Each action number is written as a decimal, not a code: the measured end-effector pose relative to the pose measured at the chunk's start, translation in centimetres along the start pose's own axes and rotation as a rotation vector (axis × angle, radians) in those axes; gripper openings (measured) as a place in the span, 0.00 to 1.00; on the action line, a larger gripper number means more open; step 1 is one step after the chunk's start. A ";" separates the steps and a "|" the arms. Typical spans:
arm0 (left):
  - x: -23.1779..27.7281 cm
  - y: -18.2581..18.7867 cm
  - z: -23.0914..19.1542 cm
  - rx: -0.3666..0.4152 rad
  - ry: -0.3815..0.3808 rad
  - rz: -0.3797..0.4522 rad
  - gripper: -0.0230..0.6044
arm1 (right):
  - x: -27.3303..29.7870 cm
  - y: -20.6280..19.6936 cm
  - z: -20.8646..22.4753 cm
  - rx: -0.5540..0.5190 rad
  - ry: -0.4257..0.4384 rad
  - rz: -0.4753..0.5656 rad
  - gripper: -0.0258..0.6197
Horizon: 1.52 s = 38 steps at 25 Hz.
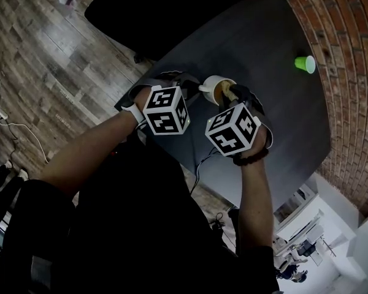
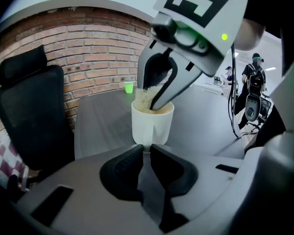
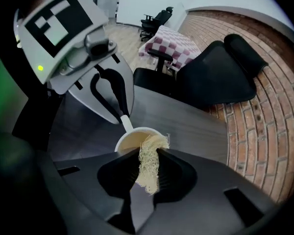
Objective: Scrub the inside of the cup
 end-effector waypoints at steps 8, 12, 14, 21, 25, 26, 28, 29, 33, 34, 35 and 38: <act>0.1 0.0 0.0 -0.008 0.005 -0.001 0.13 | -9.0 0.0 4.4 0.147 -0.100 0.163 0.17; 0.1 0.0 0.0 -0.011 0.005 -0.005 0.13 | -9.3 -0.2 4.1 0.137 -0.062 0.158 0.17; 0.1 0.1 0.0 -0.013 0.006 -0.005 0.13 | -7.9 -0.3 2.8 0.121 -0.006 0.137 0.17; 0.1 0.1 -0.1 -0.015 0.013 -0.003 0.13 | -1.7 -0.3 -0.6 0.146 0.095 0.053 0.17; 0.1 0.0 -0.1 -0.016 0.016 -0.002 0.13 | 0.6 -0.5 -0.6 0.029 0.107 0.045 0.17; 0.1 0.0 -0.1 -0.016 0.019 -0.004 0.13 | 1.0 -0.6 -0.6 -0.001 0.122 0.044 0.17; 0.2 0.1 -0.4 -0.018 0.028 -0.007 0.13 | 1.3 -0.9 -0.6 -0.009 0.178 0.035 0.17; 0.3 0.1 -0.6 -0.019 0.034 -0.010 0.13 | 1.3 -1.0 -0.7 0.006 0.212 0.029 0.17; 0.4 0.0 -1.4 -0.016 0.054 -0.023 0.13 | 1.0 -1.1 -1.2 0.046 0.325 -0.004 0.17; 0.5 0.0 -1.5 -0.013 0.057 -0.024 0.13 | 0.8 -1.1 -1.4 0.040 0.343 -0.011 0.17; 0.5 0.1 -1.7 -0.011 0.060 -0.026 0.13 | 0.7 -1.1 -1.5 0.035 0.360 -0.016 0.17; 0.8 0.3 -2.3 -0.005 0.068 -0.033 0.12 | 0.7 -1.1 -1.8 0.030 0.405 -0.016 0.17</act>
Point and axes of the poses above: the fingertips, and each gripper's own axes: x forward along the fingers, z to its right, y out of its top, the point moved 2 cm from there along -x, backward along the fingers, and after that the axes turned 12 degrees about x, right-handed, at the moved point
